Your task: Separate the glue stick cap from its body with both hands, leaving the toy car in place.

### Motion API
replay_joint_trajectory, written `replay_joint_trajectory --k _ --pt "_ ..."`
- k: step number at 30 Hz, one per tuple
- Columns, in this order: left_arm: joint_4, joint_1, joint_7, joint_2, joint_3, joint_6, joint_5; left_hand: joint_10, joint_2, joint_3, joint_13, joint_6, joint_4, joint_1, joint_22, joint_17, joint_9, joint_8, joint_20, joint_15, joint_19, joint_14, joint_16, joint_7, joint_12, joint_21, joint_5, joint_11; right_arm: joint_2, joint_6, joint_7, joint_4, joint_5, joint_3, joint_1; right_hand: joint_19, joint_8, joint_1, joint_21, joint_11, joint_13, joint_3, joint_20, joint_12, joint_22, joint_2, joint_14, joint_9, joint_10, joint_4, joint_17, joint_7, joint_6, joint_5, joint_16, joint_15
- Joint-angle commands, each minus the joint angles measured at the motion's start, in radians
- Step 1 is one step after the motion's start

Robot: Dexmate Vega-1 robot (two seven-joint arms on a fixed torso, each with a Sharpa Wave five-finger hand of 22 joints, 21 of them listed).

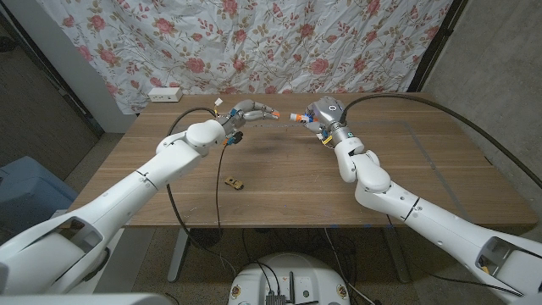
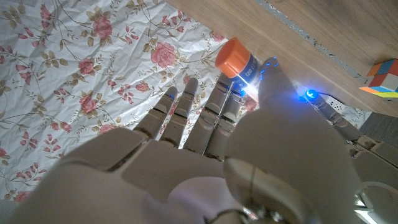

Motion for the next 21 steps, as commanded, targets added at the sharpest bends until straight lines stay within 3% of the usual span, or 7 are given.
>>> replay_joint_trajectory --k 1,21 --pt "-0.012 -0.001 0.003 0.026 0.007 0.004 0.045 -0.005 0.012 -0.008 0.005 0.017 0.002 0.0 0.0 0.003 0.005 -0.001 -0.002 -0.073 -0.008 0.001 -0.003 0.014 -0.004 -0.001 0.005 -0.015 -0.02 0.007 0.03 -0.008 0.015 0.007 0.004 0.006 0.007 0.034 0.001 -0.002 0.001 -0.006 -0.003 0.0 0.003 0.024 0.012 0.005 -0.007 0.001 0.005 -0.067 0.07 0.005 0.003 -0.128" --pt "-0.059 -0.029 -0.024 0.084 0.043 0.07 0.172 -0.018 0.015 -0.016 0.005 0.013 0.004 -0.003 0.0 0.003 0.005 -0.004 -0.005 -0.07 -0.014 -0.008 -0.004 0.008 -0.007 -0.001 0.005 -0.016 -0.048 0.006 0.081 -0.033 0.06 0.033 -0.005 0.009 0.003 0.034 0.001 -0.001 0.002 -0.009 -0.005 -0.001 0.003 0.025 0.012 0.005 -0.014 0.002 0.005 -0.067 0.066 0.004 0.003 -0.129"
